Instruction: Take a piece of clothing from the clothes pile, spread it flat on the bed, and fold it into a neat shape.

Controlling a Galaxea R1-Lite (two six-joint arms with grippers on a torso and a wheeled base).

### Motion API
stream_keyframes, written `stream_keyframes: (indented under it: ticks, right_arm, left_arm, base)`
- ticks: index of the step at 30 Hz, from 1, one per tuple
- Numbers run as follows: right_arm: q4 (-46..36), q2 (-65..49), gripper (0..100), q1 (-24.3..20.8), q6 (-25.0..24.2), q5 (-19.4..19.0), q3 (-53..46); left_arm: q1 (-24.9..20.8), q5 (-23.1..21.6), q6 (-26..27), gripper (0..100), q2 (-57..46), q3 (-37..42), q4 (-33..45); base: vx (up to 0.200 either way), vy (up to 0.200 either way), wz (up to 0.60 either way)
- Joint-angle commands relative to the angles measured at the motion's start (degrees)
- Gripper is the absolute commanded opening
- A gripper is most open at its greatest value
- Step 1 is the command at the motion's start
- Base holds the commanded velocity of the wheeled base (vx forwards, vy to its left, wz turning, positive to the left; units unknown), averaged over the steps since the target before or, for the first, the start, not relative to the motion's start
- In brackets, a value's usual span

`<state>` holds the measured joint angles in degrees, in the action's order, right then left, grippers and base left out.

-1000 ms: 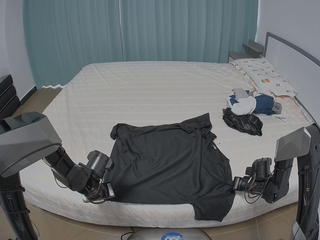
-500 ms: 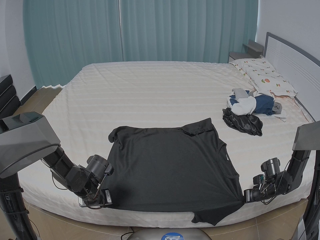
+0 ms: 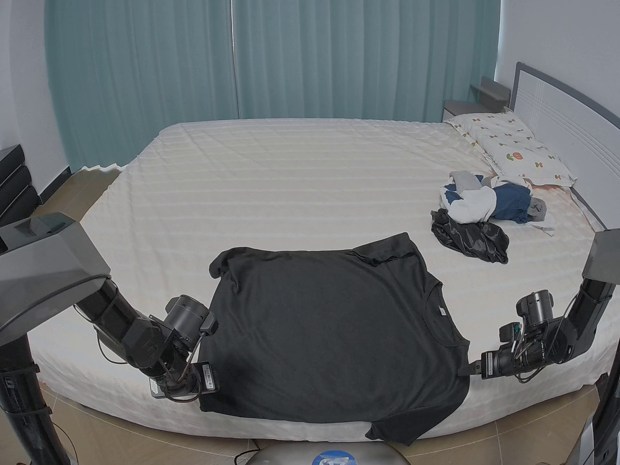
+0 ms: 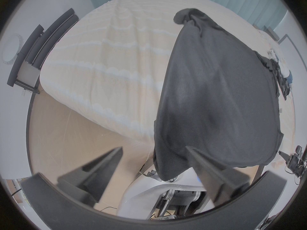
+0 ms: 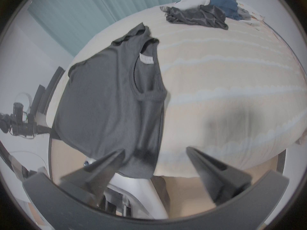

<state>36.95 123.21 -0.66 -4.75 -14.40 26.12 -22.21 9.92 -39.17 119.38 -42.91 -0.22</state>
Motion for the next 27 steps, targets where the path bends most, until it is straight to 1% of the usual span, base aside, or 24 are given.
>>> stream_keyframes:
  ticks: [1, 4, 5, 6, 7, 8, 9, 10, 12, 16, 18, 23, 25, 27]
  right_arm:
    - [1.55, -4.82, 100, 0.48, -4.65, -0.81, 1.12]
    - [3.22, -5.96, 100, -0.22, -11.15, -2.13, 2.79]
    - [3.39, -5.88, 100, -0.31, -11.86, -2.21, 2.97]
    - [5.41, -5.35, 100, -1.19, -15.55, -2.83, 3.67]
    - [6.56, -4.91, 100, -1.54, -17.13, -3.01, 3.85]
    - [6.56, -4.91, 100, -1.54, -17.13, -3.01, 3.85]
    - [9.72, -3.06, 100, -1.80, -20.38, -3.62, 4.11]
    - [10.42, -2.62, 100, -1.80, -21.09, -3.71, 4.20]
    - [14.99, -0.43, 100, -1.89, -24.60, -3.97, 4.46]
    - [20.88, 2.21, 100, -2.51, -29.79, -3.80, 5.16]
    - [22.02, 2.82, 100, -2.59, -31.02, -3.80, 5.25]
    - [22.20, 3.18, 100, -3.12, -31.37, -3.97, 5.43]
    - [22.20, 3.26, 100, -3.30, -31.37, -3.97, 5.52]
    - [22.20, 3.53, 100, -3.30, -31.37, -3.97, 5.52]
  left_arm:
    - [1.73, -0.08, -0.12, 100, -4.77, -0.33, -0.13]
    - [3.31, -0.78, -0.29, 100, -6.36, -1.91, -0.22]
    - [3.49, -1.05, -0.29, 100, -6.44, -2.09, -0.22]
    - [4.55, -3.16, -0.38, 100, -7.06, -2.97, -0.31]
    - [4.98, -4.56, -0.56, 100, -7.41, -3.41, -0.31]
    - [4.98, -4.56, -0.56, 100, -7.41, -3.41, -0.31]
    - [5.51, -7.64, -1.17, 100, -7.76, -4.29, -0.22]
    - [5.51, -8.25, -1.35, 100, -7.76, -4.37, -0.22]
    - [6.13, -11.07, -1.96, 100, -7.50, -5.17, -0.75]
    - [7.36, -13.09, -4.25, 100, -6.97, -5.87, -3.30]
    - [7.45, -13.61, -5.04, 100, -6.18, -5.87, -4.88]
    - [7.62, -13.70, -5.30, 100, -4.42, -6.13, -6.64]
    - [7.62, -13.70, -6.36, 100, -3.63, -6.22, -7.78]
    - [7.89, -13.61, -8.56, 100, -2.93, -6.75, -9.89]
  base:
    - [0.000, 0.000, 0.00]
    - [0.000, 0.000, 0.00]
    - [0.000, 0.000, 0.00]
    - [0.000, 0.000, 0.00]
    - [0.000, 0.000, 0.00]
    - [0.000, 0.000, 0.00]
    - [0.000, 0.000, 0.00]
    - [0.000, 0.000, 0.00]
    - [0.000, 0.000, 0.00]
    - [0.200, 0.000, 0.00]
    - [0.200, 0.000, 0.00]
    - [0.200, 0.000, 0.00]
    - [0.200, 0.000, 0.00]
    - [0.200, 0.000, 0.00]
